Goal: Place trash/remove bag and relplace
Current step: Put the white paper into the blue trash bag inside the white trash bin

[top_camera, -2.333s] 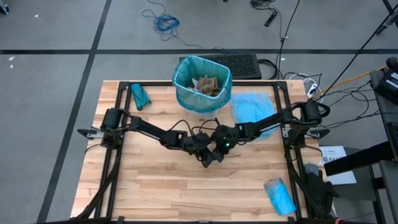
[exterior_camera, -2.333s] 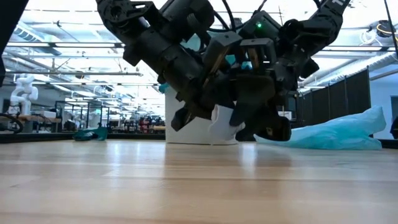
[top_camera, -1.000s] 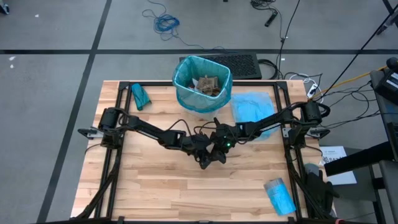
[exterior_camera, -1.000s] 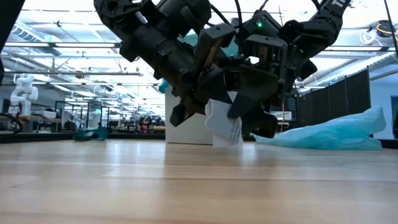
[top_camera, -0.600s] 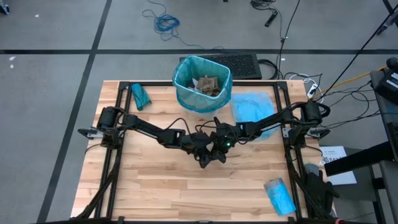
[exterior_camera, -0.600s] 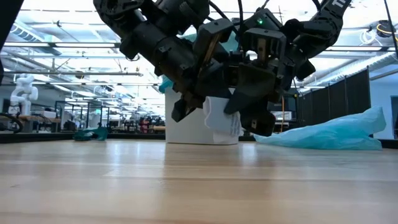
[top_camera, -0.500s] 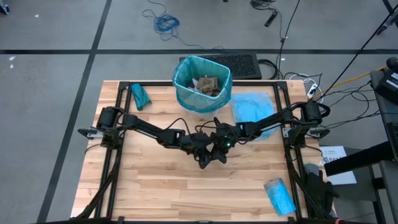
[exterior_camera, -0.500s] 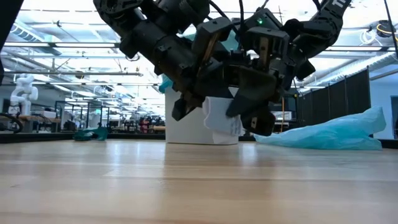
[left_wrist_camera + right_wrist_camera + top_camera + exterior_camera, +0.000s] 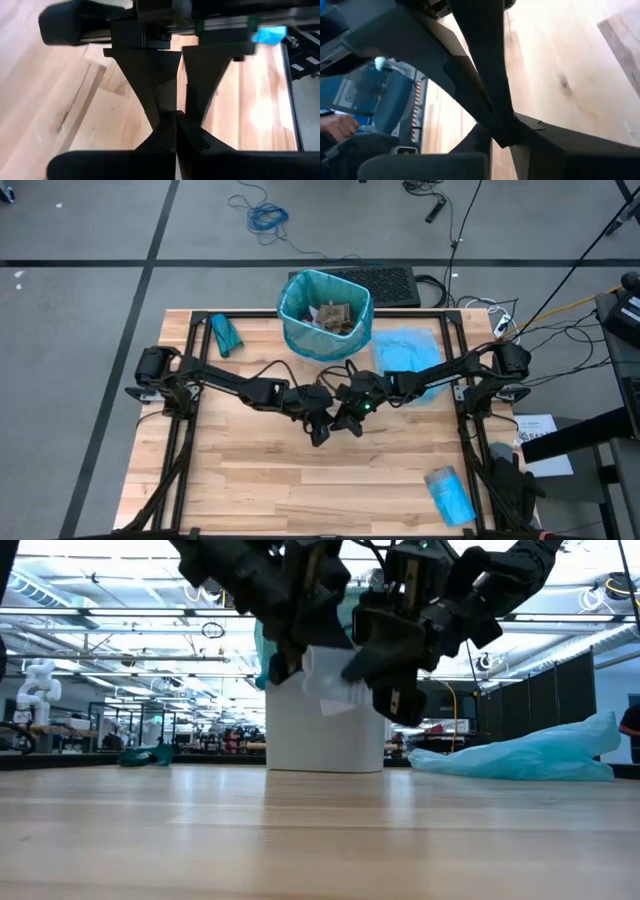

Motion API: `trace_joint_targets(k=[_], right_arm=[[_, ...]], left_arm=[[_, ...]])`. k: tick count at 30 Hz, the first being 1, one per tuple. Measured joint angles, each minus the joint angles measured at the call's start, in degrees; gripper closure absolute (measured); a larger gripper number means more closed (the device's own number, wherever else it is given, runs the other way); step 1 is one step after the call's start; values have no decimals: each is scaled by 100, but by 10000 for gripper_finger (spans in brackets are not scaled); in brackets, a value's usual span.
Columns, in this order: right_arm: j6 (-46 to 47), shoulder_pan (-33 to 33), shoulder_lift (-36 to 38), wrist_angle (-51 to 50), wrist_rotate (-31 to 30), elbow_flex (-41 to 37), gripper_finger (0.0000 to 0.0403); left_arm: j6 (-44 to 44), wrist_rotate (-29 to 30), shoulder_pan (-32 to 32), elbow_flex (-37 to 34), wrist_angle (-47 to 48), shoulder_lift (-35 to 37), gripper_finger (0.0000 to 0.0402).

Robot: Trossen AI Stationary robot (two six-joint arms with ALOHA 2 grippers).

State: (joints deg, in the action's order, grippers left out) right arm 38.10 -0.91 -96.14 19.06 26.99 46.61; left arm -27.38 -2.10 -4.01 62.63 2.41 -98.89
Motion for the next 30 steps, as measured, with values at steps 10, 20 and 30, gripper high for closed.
trace_joint_targets(k=[10, 20, 30], right_arm=[[64, -168, 210, 106, 19, 23, 400], [19, -189, 215, 162, 286, 32, 399], [124, -161, 461, 338, 256, 4, 401]], left_arm=[[432, 15, 121, -30, 53, 592, 402], [1030, 605, 179, 400, 93, 1134, 401], [826, 653, 73, 433, 202, 1246, 401]])
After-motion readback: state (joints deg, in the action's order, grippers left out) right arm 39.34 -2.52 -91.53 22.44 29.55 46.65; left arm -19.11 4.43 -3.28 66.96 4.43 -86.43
